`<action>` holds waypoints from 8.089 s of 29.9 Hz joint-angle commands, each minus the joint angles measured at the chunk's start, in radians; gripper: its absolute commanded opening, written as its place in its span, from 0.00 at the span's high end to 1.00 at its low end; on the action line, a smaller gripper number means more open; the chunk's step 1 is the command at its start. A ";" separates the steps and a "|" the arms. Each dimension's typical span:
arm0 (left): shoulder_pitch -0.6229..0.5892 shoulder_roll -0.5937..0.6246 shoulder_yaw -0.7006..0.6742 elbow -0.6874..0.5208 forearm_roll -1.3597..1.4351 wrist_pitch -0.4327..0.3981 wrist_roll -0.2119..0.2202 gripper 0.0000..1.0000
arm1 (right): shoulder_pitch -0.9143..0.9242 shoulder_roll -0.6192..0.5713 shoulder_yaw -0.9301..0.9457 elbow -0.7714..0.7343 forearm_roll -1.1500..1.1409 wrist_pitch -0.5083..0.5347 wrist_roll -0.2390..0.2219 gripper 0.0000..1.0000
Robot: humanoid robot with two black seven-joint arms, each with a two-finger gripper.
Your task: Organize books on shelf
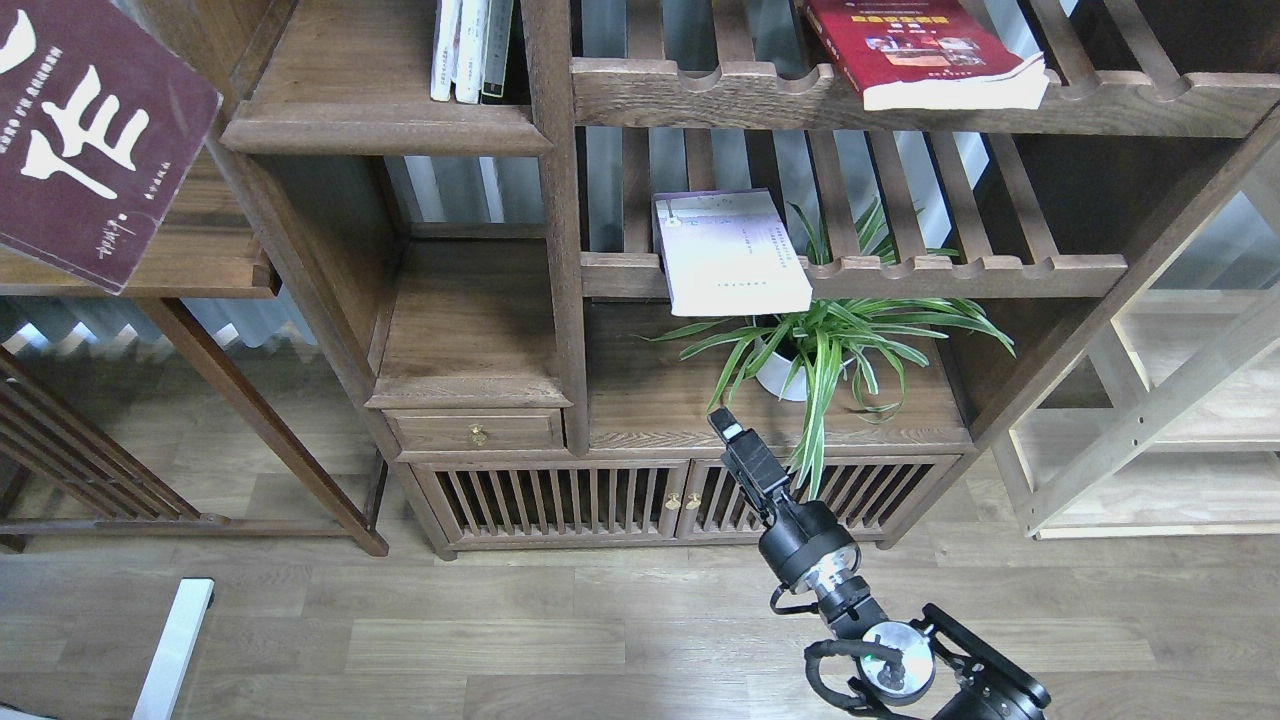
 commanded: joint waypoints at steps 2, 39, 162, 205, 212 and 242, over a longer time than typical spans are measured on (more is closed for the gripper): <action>0.001 -0.026 0.002 0.002 0.023 0.000 0.000 0.98 | 0.003 0.000 -0.006 0.000 0.000 -0.002 0.000 0.01; -0.164 -0.043 0.105 0.083 0.009 0.000 0.000 0.95 | 0.027 0.000 -0.003 -0.005 0.000 -0.002 -0.003 0.01; -1.186 -0.114 0.973 0.950 0.003 0.472 0.000 0.01 | -0.226 0.000 -0.048 0.023 0.060 0.038 0.002 0.01; -1.197 -0.071 0.979 0.897 0.000 0.495 0.000 0.01 | -0.247 0.000 -0.046 0.025 0.063 0.038 0.000 0.01; -1.189 -0.068 0.965 0.842 -0.062 0.493 0.000 0.01 | -0.249 0.000 -0.046 0.025 0.061 0.038 0.000 0.01; -0.980 0.019 0.901 0.549 -0.117 0.538 0.000 0.00 | -0.287 0.000 -0.046 0.029 0.061 0.038 0.000 0.01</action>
